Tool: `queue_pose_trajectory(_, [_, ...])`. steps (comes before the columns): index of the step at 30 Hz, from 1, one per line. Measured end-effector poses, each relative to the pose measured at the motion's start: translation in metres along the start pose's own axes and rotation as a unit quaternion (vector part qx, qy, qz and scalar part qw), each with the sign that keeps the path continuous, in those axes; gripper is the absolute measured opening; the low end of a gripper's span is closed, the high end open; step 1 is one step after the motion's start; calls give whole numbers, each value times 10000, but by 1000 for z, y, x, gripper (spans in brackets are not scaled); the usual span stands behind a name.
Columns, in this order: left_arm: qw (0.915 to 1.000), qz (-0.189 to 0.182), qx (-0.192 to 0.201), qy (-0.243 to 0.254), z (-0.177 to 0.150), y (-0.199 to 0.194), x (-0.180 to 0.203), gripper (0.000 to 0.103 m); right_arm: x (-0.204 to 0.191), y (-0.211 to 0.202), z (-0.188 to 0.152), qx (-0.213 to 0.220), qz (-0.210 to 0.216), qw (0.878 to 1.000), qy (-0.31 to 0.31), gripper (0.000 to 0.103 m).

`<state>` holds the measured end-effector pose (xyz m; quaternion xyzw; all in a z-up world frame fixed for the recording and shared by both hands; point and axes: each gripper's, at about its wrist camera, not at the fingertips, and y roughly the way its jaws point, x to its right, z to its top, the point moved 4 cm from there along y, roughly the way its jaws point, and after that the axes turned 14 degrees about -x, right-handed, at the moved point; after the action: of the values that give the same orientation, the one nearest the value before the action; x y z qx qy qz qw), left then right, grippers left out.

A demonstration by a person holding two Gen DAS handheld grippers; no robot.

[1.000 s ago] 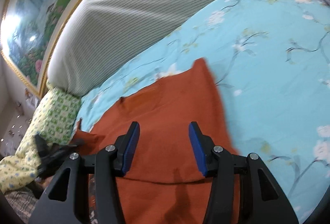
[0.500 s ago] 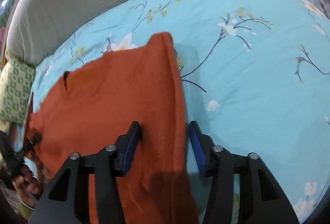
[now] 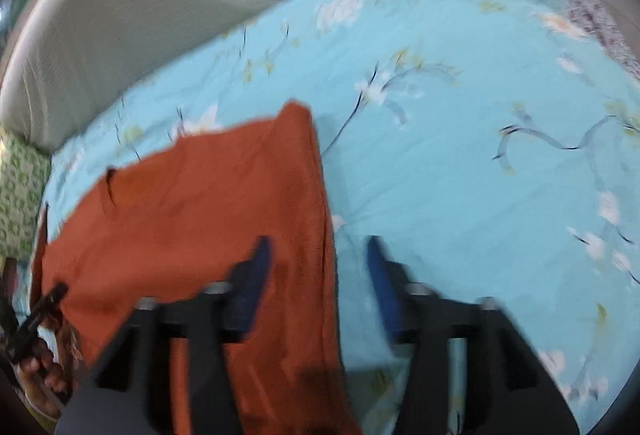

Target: Fold small clothes

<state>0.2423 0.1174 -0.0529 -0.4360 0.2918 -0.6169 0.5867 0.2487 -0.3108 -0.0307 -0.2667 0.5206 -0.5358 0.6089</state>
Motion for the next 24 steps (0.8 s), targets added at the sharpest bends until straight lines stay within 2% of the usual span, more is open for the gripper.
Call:
queue_pose_trajectory(1, [9999,-84,53,-96,-1,-10,-9,39,-6,-10,-6,104,206,9997,-23,57])
queue_pose_trajectory(2, [9998,-49,96,-161,-1,-16,-15,50,-13,-16,-7,138,357,9992,-69,57])
queue_pose_trajectory(3, [9996,26,147,-234,0,-21,-22,55,-20,-22,-13,174,544,9983,-147,57])
queue_pose_trajectory(8, [9966,394,407,-600,15,-46,-67,59,-61,-20,-45,-166,1104,9923,-545,57])
queue_pose_trajectory(10, [9947,585,410,-737,25,-50,-84,68,-77,-13,-59,-378,1360,9879,-649,57])
queue_pose_trajectory(11, [9939,645,419,-789,30,-51,-91,68,-83,-11,-66,-442,1440,9861,-707,57])
queue_pose_trajectory(12, [9930,714,426,-835,36,-52,-99,69,-89,-10,-71,-500,1516,9842,-771,57])
queue_pose_trajectory(14, [9894,974,475,-965,52,-53,-118,77,-102,-7,-82,-596,1591,9813,-908,57])
queue_pose_trajectory(16, [9860,1198,524,-1035,70,-51,-134,78,-110,-4,-88,-651,1572,9802,-1016,57])
queue_pose_trajectory(20, [9819,1591,181,-1016,112,-19,-162,78,-116,1,-94,-781,1709,9773,-979,57])
queue_pose_trajectory(24, [9813,1620,-240,-1007,139,18,-178,78,-111,1,-94,-847,1755,9775,-805,57])
